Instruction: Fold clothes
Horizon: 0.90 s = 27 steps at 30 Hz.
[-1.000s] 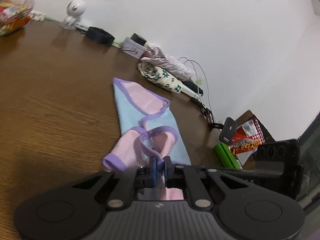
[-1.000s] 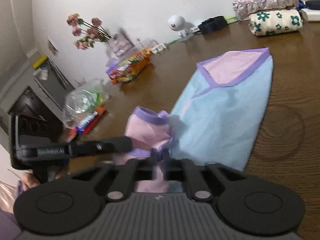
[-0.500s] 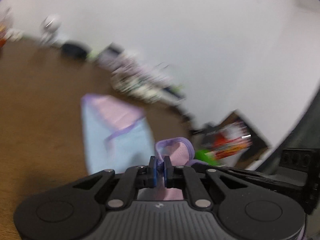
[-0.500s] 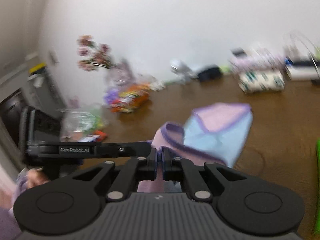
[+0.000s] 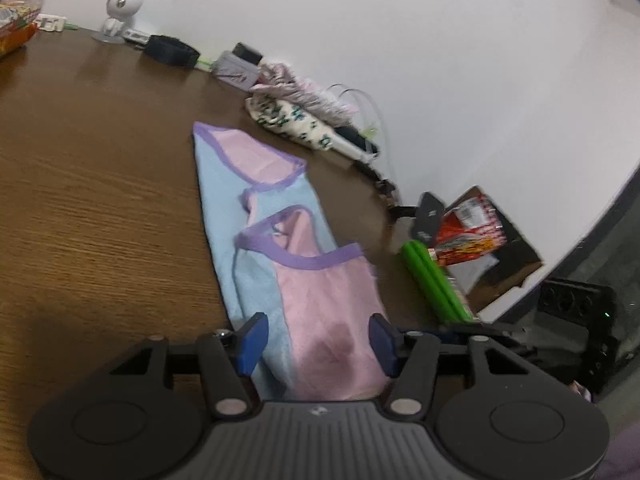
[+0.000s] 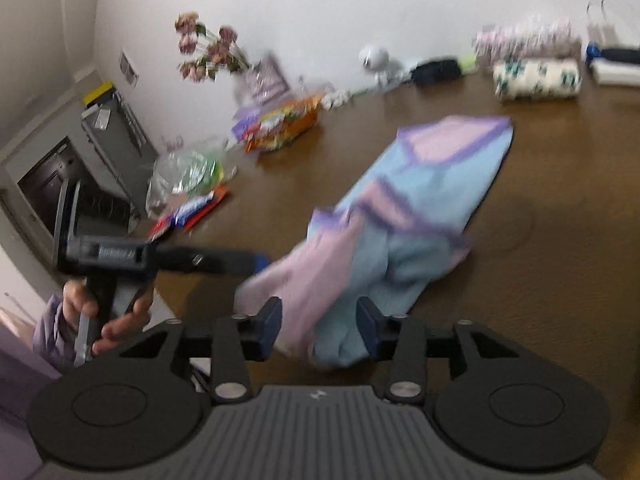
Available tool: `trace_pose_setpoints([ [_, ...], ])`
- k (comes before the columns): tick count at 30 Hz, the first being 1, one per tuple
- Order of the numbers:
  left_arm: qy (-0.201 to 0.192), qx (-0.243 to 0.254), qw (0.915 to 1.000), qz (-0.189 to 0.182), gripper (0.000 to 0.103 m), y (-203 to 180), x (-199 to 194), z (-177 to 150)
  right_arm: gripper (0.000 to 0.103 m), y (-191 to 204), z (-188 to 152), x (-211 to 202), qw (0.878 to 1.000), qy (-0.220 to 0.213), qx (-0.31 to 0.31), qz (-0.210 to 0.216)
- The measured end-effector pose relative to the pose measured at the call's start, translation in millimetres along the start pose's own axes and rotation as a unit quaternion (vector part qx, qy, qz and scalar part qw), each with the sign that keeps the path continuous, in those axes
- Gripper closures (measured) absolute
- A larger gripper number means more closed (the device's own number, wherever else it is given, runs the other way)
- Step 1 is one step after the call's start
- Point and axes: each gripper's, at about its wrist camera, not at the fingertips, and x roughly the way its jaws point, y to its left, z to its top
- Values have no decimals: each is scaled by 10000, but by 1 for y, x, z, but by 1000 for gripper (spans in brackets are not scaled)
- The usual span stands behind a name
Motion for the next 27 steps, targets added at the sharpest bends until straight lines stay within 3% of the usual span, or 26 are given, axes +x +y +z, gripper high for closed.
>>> trace_pose_setpoints([
  [1,52,-44,10000,54,98,2,4,1,76,-4,-2,5,9999,46,91,35],
  [2,109,-115,9998,124,103,4,7,1,82,-8,-4,10,9998,92,182,69],
  [3,117,-156,9996,212,100,6,8,1,84,-12,-5,16,9994,147,282,96],
  [6,74,-245,9989,392,100,12,4,-5,101,-12,-10,13,9992,125,362,69],
  [9,43,-297,9977,615,101,13,4,-11,102,-6,-14,-13,9993,-100,348,-98],
  [13,-8,-218,9984,520,101,10,3,-13,103,3,-26,-27,9988,-48,336,-355],
  [16,4,-113,9987,493,99,6,3,-12,97,3,-18,-23,9984,-265,374,-337],
  [17,22,-105,9986,519,98,5,4,-12,92,0,-15,-17,9984,-300,377,-294],
  [18,34,-102,9985,539,97,5,5,-12,77,-2,-12,-9,9985,-276,393,-280],
  [20,37,-120,9984,548,97,6,6,-11,70,-6,-6,7,9985,-224,435,-254],
  [21,37,-121,9984,560,97,6,7,-11,73,-11,-5,15,9980,-174,553,-244],
  [22,31,-104,9982,590,97,5,6,-11,83,-16,-4,22,9969,-102,744,-236],
  [23,26,-87,9980,620,96,5,6,-11,102,-19,-4,26,9958,-74,885,-234],
  [27,-76,110,9974,707,97,2,4,-10,102,-11,-13,8,9936,-23,930,-646],
])
